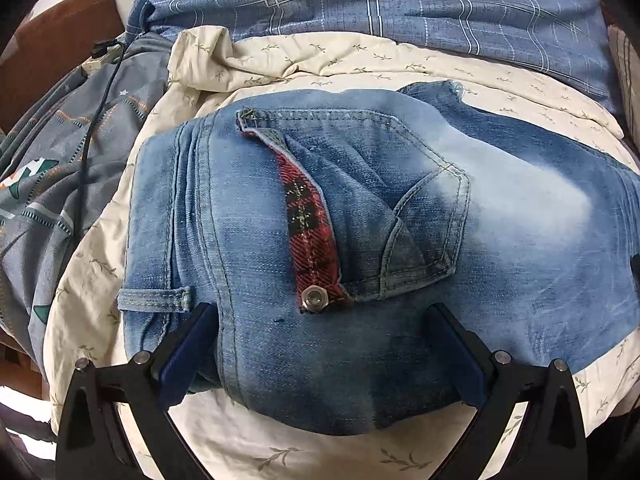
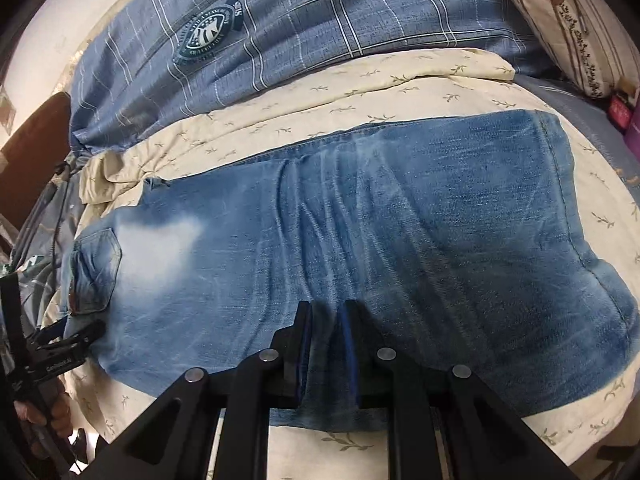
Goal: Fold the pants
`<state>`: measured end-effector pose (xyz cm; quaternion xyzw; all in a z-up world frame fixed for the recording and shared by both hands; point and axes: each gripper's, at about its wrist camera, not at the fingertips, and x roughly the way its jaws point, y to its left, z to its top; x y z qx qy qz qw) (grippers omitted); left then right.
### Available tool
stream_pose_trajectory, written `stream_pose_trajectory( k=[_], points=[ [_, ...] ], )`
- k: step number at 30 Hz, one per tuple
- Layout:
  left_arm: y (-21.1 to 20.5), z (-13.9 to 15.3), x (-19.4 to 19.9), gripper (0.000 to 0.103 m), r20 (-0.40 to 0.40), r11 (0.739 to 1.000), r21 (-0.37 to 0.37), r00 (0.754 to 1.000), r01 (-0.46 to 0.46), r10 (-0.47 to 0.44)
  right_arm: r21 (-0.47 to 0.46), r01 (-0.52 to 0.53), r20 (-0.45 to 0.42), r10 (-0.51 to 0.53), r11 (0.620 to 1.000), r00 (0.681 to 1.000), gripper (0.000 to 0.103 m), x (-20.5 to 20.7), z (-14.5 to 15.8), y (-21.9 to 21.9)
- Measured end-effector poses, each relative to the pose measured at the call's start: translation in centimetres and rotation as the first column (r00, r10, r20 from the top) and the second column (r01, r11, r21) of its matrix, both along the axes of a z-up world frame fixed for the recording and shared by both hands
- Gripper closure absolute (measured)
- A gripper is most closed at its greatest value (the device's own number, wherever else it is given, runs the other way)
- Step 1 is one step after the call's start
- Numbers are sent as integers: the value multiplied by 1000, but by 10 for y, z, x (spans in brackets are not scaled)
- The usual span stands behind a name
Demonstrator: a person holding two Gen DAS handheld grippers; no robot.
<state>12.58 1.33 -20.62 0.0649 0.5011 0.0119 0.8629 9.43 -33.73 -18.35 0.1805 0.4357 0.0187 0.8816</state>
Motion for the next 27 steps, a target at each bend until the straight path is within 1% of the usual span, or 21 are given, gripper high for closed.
stream_pose_trajectory(
  k=[2, 4, 6, 8, 9, 11, 14, 17, 18, 19, 20, 21, 22, 24, 25, 27],
  points=[
    [2, 3, -2, 0, -2, 1000, -5, 1000, 2, -2, 20, 13, 3, -13, 1000, 1000, 85, -2, 1, -7],
    [4, 11, -5, 0, 12, 1000, -15, 1000, 0, 0, 14, 53, 20, -53, 998, 998, 85, -8, 7, -15],
    [7, 24, -12, 0, 49, 1000, -27, 999, 3, -1, 30, 99, 85, -102, 995, 991, 85, -21, 21, -28],
    [10, 42, -22, 0, 106, 999, -35, 994, 10, -6, 52, 156, 167, -162, 986, 973, 85, -38, 37, -43],
    [10, 49, -27, 0, 130, 999, -37, 991, 13, -8, 53, 188, 222, -195, 981, 955, 85, -50, 48, -50],
    [9, 67, -36, 0, 189, 999, -38, 982, 29, -21, 43, 216, 298, -219, 976, 929, 85, -68, 65, -60],
    [7, 90, -48, 0, 262, 996, -57, 964, 62, -45, 43, 236, 363, -235, 971, 902, 85, -96, 82, -75],
    [5, 103, -56, 0, 309, 992, -77, 949, 99, -70, 99, 243, 373, -262, 965, 890, 83, -116, 91, -94],
    [6, 103, -58, 0, 316, 991, -82, 946, 106, -75, 139, 248, 362, -282, 959, 889, 80, -124, 91, -104],
    [8, 102, -59, 0, 317, 990, -89, 945, 110, -77, 165, 254, 347, -297, 953, 889, 70, -128, 90, -109],
    [10, 100, -60, 0, 315, 989, -96, 946, 112, -76, 197, 266, 322, -319, 944, 891, 63, -133, 89, -116],
    [12, 97, -60, 0, 310, 988, -104, 948, 110, -73, 222, 280, 302, -339, 934, 891, 40, -137, 89, -119],
    [15, 93, -59, 0, 300, 987, -117, 951, 107, -67, 244, 290, 299, -356, 925, 885, 29, -141, 89, -122],
    [18, 84, -57, 0, 277, 986, -135, 959, 102, -62, 303, 290, 314, -382, 908, 869, 28, -152, 88, -130],
    [17, 79, -57, 0, 264, 987, -131, 963, 93, -56, 329, 280, 310, -383, 902, 870, 28, -153, 87, -132],
    [14, 74, -54, 0, 253, 987, -131, 966, 89, -53, 379, 259, 266, -373, 888, 889, 28, -148, 83, -134]
  ],
)
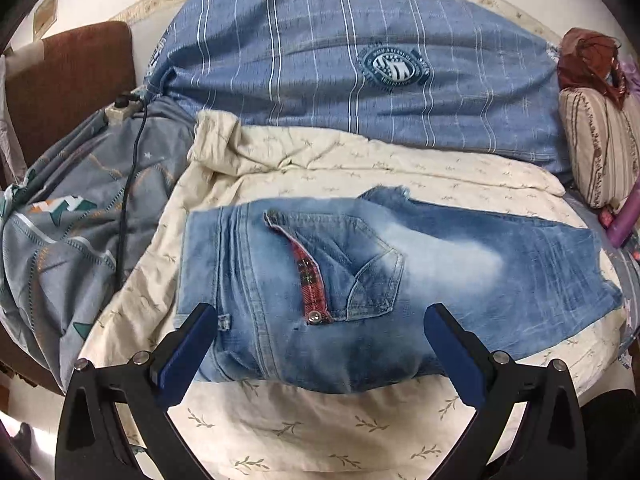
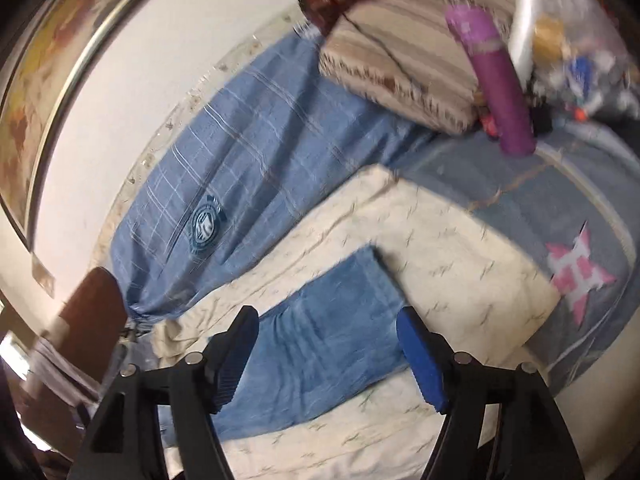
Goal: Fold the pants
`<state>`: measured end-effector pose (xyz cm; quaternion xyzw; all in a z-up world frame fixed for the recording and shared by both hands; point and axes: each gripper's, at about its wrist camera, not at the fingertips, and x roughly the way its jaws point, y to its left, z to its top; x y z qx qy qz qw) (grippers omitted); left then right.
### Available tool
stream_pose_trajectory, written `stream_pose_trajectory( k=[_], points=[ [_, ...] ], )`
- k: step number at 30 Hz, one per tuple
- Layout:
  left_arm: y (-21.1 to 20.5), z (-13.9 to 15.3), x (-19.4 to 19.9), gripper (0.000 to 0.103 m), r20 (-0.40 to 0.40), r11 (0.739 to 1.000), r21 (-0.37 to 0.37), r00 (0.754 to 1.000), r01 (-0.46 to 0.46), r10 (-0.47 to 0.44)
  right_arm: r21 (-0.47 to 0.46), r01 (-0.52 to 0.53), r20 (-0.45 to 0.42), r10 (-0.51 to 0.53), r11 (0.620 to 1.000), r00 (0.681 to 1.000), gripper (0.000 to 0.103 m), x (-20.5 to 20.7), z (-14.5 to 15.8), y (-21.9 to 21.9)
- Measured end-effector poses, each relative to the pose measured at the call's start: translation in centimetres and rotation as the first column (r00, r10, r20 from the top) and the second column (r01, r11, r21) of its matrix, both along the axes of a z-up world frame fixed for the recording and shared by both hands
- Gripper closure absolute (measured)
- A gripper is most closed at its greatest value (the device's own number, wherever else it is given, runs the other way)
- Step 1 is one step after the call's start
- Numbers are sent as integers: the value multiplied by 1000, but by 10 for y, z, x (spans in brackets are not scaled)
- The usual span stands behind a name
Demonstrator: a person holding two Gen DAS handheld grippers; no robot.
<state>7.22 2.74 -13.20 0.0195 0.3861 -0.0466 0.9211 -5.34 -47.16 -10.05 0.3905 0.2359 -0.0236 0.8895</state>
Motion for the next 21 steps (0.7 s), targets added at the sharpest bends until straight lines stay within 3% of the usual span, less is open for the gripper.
stream_pose_trajectory(
  k=[8, 11, 14, 21],
  points=[
    [-63, -2, 21, 0, -56, 993, -40, 992, 114, -116, 227, -69, -15, 74, 972, 997, 28, 10, -49, -7],
    [-89, -3, 25, 0, -75, 987, -24, 984, 160, -161, 380, -100, 32, 95, 920, 995, 28, 13, -77, -16],
    [-117, -5, 29, 0, -87, 978, 13, 975, 208, -206, 471, -122, 49, 112, 874, 992, 28, 20, -100, -17],
    [-176, -18, 44, 0, -150, 959, 24, 949, 283, -277, 508, -84, -22, 111, 857, 994, 28, 32, -134, -15]
  ],
)
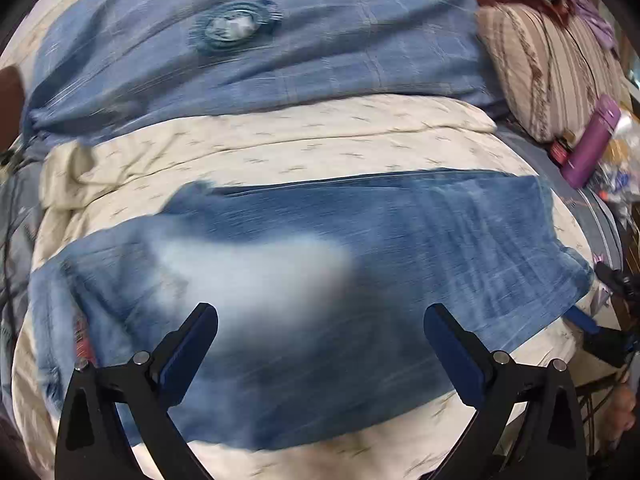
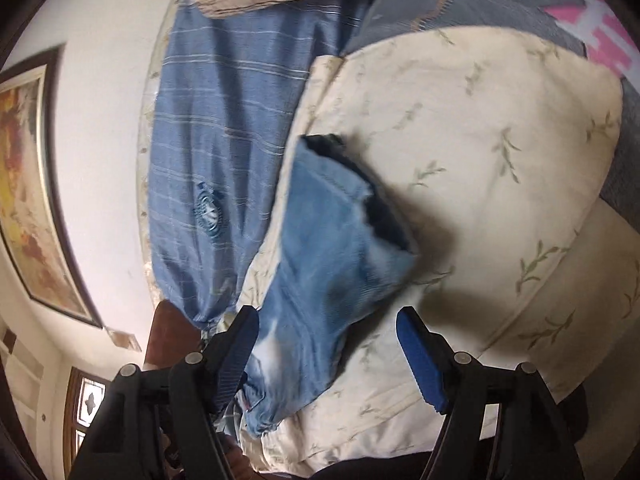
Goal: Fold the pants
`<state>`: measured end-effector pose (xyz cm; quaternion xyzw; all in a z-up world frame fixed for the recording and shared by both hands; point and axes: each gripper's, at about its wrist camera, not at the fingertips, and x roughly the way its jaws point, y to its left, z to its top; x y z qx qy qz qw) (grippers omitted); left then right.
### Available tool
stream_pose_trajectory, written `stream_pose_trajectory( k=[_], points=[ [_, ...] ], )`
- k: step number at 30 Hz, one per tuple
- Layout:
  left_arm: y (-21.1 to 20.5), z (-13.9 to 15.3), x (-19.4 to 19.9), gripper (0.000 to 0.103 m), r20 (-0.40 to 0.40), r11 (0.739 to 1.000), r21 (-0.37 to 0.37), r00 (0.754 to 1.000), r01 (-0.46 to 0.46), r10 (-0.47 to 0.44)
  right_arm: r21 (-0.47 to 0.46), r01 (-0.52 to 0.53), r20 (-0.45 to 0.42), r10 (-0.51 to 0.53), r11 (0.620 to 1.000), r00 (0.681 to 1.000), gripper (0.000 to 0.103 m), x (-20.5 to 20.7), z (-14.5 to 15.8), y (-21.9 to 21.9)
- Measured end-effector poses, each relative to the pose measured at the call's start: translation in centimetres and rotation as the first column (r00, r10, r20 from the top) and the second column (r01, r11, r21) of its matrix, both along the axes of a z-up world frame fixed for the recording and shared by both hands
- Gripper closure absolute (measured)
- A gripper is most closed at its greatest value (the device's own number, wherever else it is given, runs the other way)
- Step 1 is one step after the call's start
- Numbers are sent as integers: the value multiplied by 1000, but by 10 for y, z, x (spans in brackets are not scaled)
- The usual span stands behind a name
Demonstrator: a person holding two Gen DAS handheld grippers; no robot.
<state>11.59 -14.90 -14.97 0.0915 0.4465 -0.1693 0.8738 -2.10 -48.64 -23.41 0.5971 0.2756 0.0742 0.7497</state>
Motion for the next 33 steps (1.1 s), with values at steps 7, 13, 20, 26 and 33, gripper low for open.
stream_pose_trajectory(
  k=[7, 13, 20, 26, 33],
  points=[
    [-88, -1, 33, 0, 5, 983, 82, 986, 167, -168, 30, 42, 16, -43, 999, 999, 28, 17, -10, -8],
    [-149, 0, 64, 0, 15, 941, 138, 950, 308, -313, 25, 83, 65, -84, 996, 994, 30, 33, -7, -6],
    [-208, -15, 80, 1, 33, 820, 247, 841, 517, -541, 26, 64, 88, -66, 998, 994, 81, 41, -20, 6],
    [-228, -31, 88, 37, -67, 717, 159, 732, 679, -678, 32, 66, 113, -70, 997, 991, 90, 44, -30, 3],
    [-233, -32, 84, 66, -87, 683, 55, 685, 729, -724, 45, 55, 145, -61, 997, 988, 96, 41, -33, 1]
  ],
)
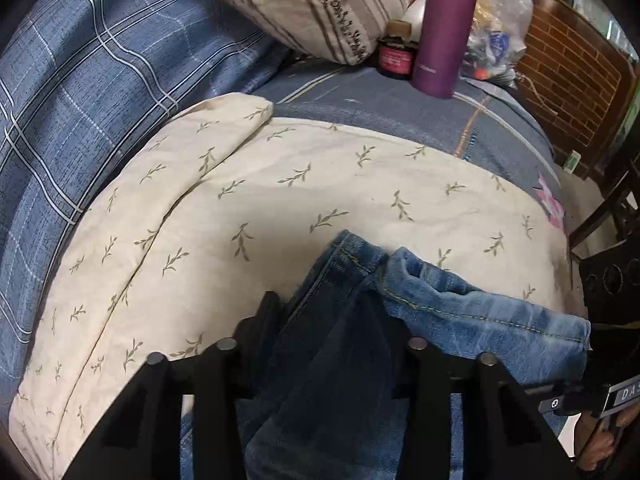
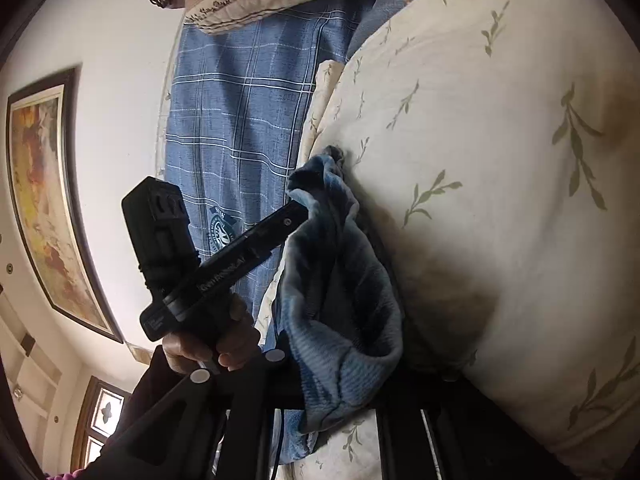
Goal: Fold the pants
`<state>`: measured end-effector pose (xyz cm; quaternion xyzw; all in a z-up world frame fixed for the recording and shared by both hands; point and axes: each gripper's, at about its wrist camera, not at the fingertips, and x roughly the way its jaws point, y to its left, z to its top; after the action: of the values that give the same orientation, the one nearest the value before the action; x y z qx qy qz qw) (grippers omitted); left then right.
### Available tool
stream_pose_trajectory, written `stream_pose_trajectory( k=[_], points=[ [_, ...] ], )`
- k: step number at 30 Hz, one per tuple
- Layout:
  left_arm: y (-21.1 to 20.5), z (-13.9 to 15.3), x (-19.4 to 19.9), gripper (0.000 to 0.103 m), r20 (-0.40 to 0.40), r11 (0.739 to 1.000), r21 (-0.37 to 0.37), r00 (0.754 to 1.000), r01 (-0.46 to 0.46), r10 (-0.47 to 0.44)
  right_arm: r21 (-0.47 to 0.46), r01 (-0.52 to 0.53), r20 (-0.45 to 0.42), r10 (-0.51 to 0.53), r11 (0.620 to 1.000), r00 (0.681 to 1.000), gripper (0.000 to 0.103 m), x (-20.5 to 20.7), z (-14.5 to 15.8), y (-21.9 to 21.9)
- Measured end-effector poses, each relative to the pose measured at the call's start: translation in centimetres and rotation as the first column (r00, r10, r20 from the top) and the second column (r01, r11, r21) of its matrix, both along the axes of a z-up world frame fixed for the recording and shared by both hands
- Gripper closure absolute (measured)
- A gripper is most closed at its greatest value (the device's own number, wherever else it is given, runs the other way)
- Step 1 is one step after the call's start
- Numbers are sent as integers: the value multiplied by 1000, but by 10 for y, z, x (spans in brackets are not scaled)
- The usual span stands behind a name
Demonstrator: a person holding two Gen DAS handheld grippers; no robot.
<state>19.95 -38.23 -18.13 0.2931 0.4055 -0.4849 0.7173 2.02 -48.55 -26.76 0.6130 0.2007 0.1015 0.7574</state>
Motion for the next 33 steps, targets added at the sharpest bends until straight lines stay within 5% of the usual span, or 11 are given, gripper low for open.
stream_pose_trajectory(
  k=[5, 10, 14, 18, 23, 26, 29, 31, 33],
  points=[
    [9, 7, 6, 89, -45, 998, -41, 998, -42, 41, -123, 11, -31, -15, 992, 999, 93, 1, 22, 6],
    [26, 26, 20, 92, -108, 981, -165, 991, -99, 82, -325, 7, -11, -11, 946, 1000, 93, 3, 73, 22],
    [59, 53, 28, 92, -150, 947, -289, 984, -137, 96, -501, -20, 7, 26, 865, 1000, 93, 9, 124, 53],
    [117, 78, 40, 92, -204, 893, -402, 971, -200, 126, -579, -84, 9, 110, 811, 994, 93, 23, 157, 95],
    [204, 76, 60, 92, -236, 844, -433, 943, -317, 234, -591, -215, -48, 232, 778, 971, 93, 54, 163, 152],
    [257, 56, 76, 92, -271, 810, -390, 896, -437, 353, -552, -319, -136, 294, 771, 946, 89, 78, 148, 181],
    [298, 40, 82, 93, -287, 768, -346, 840, -538, 460, -441, -433, -253, 354, 787, 901, 79, 100, 120, 203],
    [324, 36, 76, 93, -294, 736, -341, 810, -584, 507, -322, -520, -344, 414, 791, 843, 66, 111, 98, 215],
    [337, 38, 63, 93, -284, 723, -343, 800, -600, 528, -288, -541, -366, 431, 790, 825, 65, 113, 88, 219]
  ],
)
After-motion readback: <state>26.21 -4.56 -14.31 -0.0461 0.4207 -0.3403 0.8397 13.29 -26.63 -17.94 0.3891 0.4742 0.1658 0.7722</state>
